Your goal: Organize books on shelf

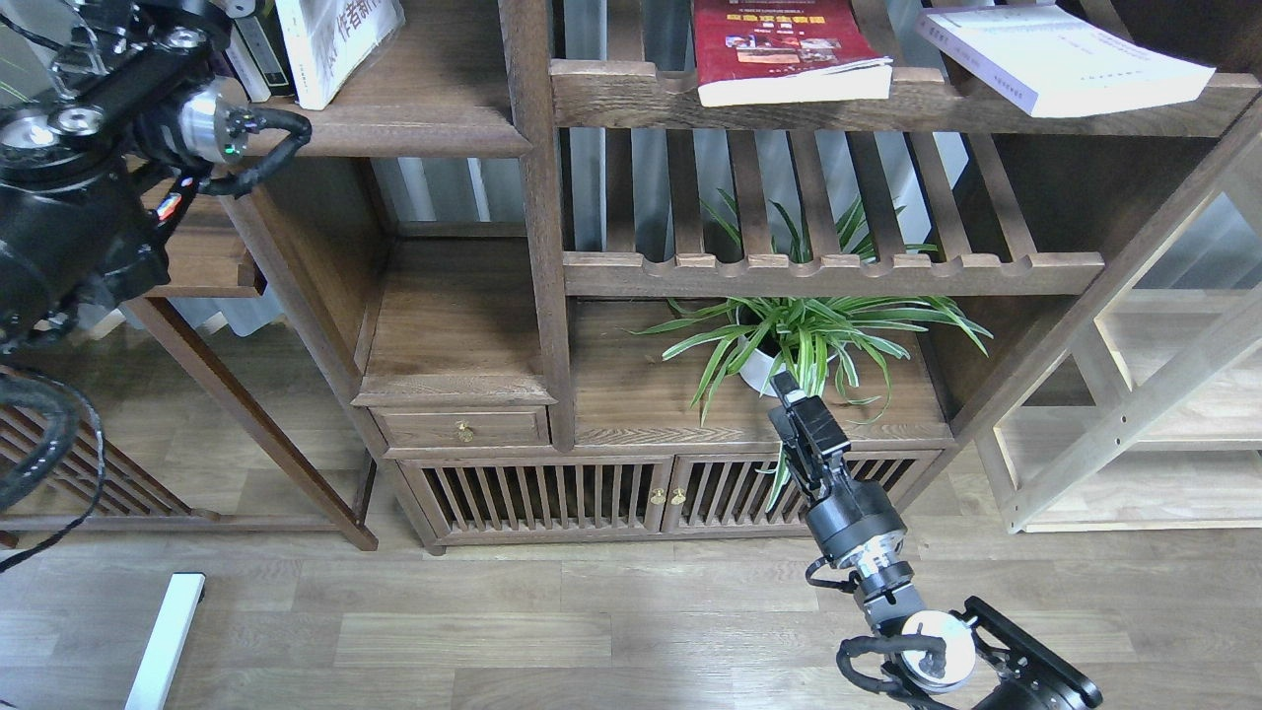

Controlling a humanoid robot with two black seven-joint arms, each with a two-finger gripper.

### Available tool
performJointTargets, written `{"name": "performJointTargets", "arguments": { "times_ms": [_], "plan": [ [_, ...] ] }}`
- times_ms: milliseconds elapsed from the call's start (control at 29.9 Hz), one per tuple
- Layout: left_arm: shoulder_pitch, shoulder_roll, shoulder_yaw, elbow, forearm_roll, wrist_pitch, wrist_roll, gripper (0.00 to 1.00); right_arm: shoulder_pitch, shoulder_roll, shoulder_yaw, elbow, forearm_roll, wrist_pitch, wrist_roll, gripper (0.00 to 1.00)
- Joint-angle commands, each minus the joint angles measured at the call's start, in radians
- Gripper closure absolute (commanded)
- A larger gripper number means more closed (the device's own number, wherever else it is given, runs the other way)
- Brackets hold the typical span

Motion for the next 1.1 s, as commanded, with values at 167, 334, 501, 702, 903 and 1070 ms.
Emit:
{"name": "performJointTargets", "arguments": {
  "times_ms": [167,334,501,702,903,1070],
  "plan": [
    [-0.008,0.053,-0.02,-0.049,0.0,0.0,0.0,0.22,0.004,0.008,-0.004,-0.002,-0.008,0.0,0.0,0.27],
    [-0.017,0.063,-0.028,-0.058,0.0,0.0,0.0,0.21,0.007,0.008,-0.005,-0.002,-0.01,0.0,0.0,0.27],
    [-0.023,0.073,-0.029,-0.086,0.0,0.0,0.0,0.21,0.007,0.008,-0.005,-0.002,-0.01,0.0,0.0,0.27],
    [-0.029,0.073,-0.035,-0.103,0.0,0.0,0.0,0.2,0.007,0.008,-0.005,-0.002,-0.011,0.0,0.0,0.27],
    [-0.026,0.075,-0.047,-0.152,0.0,0.0,0.0,0.14,0.009,0.002,-0.004,-0.003,-0.013,0.0,0.0,0.27],
    [-0.026,0.075,-0.095,-0.185,-0.001,-0.009,0.0,0.05,0.027,-0.007,0.007,-0.003,-0.013,0.0,0.0,0.26]
  ]
}}
